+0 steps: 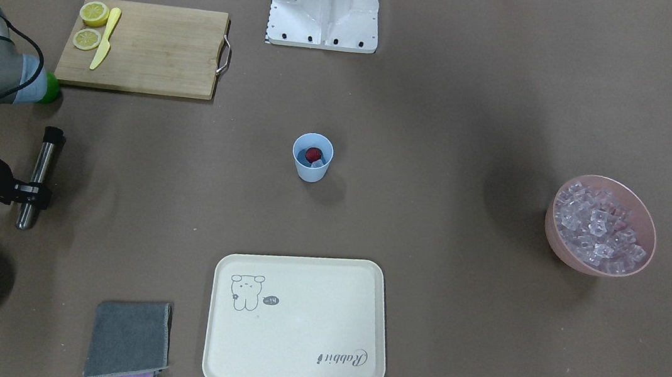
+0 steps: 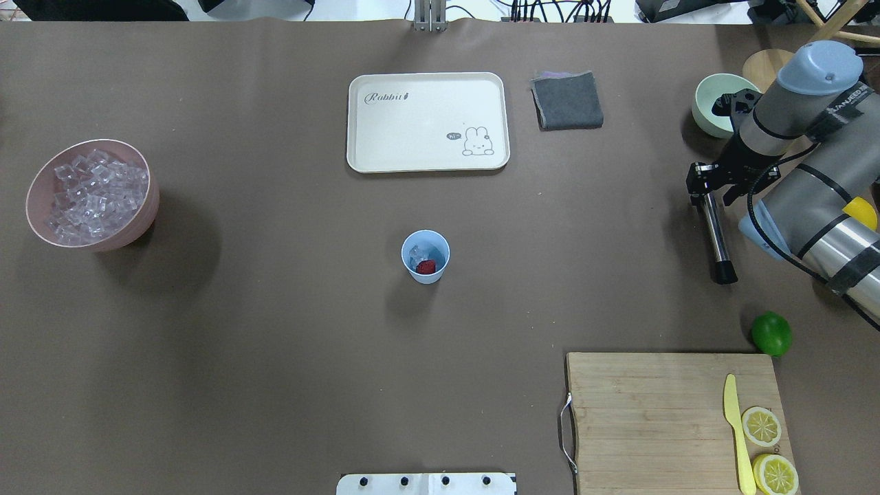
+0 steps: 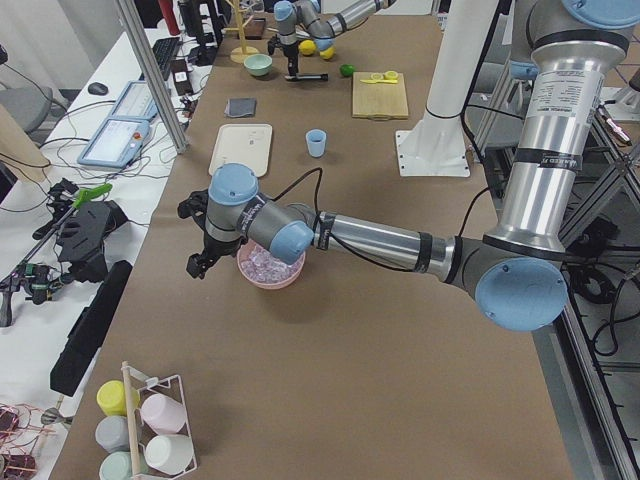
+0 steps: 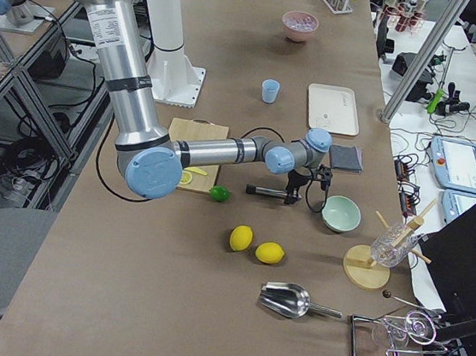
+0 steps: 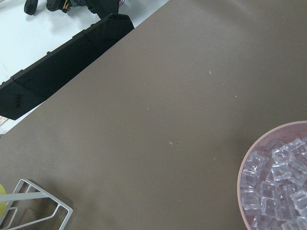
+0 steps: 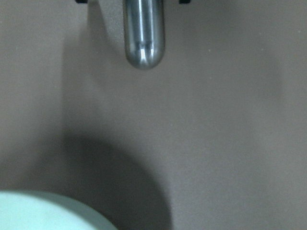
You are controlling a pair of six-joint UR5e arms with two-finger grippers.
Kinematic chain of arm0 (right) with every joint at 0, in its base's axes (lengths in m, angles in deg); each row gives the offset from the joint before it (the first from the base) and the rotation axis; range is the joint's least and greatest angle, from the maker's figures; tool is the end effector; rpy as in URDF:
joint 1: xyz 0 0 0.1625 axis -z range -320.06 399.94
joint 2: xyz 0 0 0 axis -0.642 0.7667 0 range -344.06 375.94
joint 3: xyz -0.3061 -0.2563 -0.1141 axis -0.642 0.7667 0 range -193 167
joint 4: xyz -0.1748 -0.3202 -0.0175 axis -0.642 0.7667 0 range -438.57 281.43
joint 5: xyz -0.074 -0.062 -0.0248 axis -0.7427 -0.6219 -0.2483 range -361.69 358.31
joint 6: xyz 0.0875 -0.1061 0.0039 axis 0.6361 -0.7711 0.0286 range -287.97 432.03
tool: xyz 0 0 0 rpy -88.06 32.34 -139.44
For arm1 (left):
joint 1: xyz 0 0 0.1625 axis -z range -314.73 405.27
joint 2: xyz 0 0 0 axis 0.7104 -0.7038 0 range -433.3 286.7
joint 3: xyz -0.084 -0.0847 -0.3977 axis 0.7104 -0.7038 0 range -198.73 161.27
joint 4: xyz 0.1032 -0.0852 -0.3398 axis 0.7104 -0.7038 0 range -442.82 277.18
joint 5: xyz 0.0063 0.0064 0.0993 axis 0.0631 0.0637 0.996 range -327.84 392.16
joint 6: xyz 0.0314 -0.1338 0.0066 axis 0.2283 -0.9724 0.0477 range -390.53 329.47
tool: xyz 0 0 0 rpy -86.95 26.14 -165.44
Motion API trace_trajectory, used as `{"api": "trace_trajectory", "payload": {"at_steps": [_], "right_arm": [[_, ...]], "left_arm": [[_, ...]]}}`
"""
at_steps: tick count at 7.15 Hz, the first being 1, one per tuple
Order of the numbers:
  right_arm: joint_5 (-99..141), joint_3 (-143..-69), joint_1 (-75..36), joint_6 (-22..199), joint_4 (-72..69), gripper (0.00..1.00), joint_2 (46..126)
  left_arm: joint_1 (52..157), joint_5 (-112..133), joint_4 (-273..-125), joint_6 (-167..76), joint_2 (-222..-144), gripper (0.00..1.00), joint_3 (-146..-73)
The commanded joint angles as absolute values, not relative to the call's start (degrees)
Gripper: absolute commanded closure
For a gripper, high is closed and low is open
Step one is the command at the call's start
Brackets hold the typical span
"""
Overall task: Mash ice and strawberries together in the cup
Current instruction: 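Lower the right gripper and grasp the top of the steel muddler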
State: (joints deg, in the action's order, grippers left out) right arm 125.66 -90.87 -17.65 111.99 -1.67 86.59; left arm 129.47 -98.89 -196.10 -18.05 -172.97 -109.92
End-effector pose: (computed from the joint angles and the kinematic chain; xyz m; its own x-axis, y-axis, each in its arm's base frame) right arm -0.2830 -0.5387 0.5793 0.7506 0.0455 0.6592 0.0267 0.9947 -0.0992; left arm 0.0124 -0.5459 0.5377 0.6782 0.6103 -0.4094 -0.2357 0.7083 0.6653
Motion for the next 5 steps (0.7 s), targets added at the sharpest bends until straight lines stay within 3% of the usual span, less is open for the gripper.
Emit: {"api": "trace_trajectory", "payload": {"at_steps": [1,2,3,5], "right_arm": [[125.7,-90.6,-17.5,112.3,-1.7,0.42,86.4],[125.7,-90.6,-17.5,112.3,-1.7,0.77,86.4],[125.7,-90.7,-17.5,112.2,-1.8,1.00,86.3],[125.7,-90.9,-17.5,112.3,-1.7,1.00,85.4]], "left_arm": [[129.5,-98.9,-196.1,-18.1,-173.0,0.03,-110.0],[129.5,-98.9,-196.1,-18.1,-173.0,0.03,-110.0],[129.5,-98.9,-196.1,-18.1,-173.0,0.03,-110.0],[129.5,-98.1,-196.1,-18.1,-173.1,0.03,-110.0]]}}
